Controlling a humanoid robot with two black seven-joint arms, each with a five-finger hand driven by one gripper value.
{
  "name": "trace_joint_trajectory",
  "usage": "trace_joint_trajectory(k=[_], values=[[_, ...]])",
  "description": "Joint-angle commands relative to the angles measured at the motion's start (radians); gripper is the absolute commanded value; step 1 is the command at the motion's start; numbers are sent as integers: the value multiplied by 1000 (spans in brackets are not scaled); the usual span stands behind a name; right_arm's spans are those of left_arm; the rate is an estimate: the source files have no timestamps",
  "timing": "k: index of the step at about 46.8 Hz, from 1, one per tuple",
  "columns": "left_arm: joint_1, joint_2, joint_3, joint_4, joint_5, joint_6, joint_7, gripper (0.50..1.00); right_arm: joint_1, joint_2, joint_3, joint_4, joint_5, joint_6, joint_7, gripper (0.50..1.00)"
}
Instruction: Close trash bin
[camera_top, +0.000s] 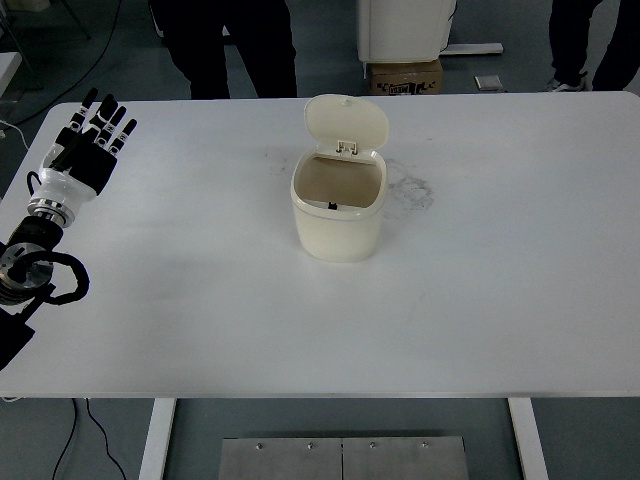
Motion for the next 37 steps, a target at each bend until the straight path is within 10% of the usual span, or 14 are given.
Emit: trace_joint_trajectory(k=[1,37], values=[[-1,1,1,0,0,3,0,1000,-1,0,0,0,0,0,0,991],[-7,-2,-7,1,-1,12,1,1000,-1,0,0,0,0,0,0,991]])
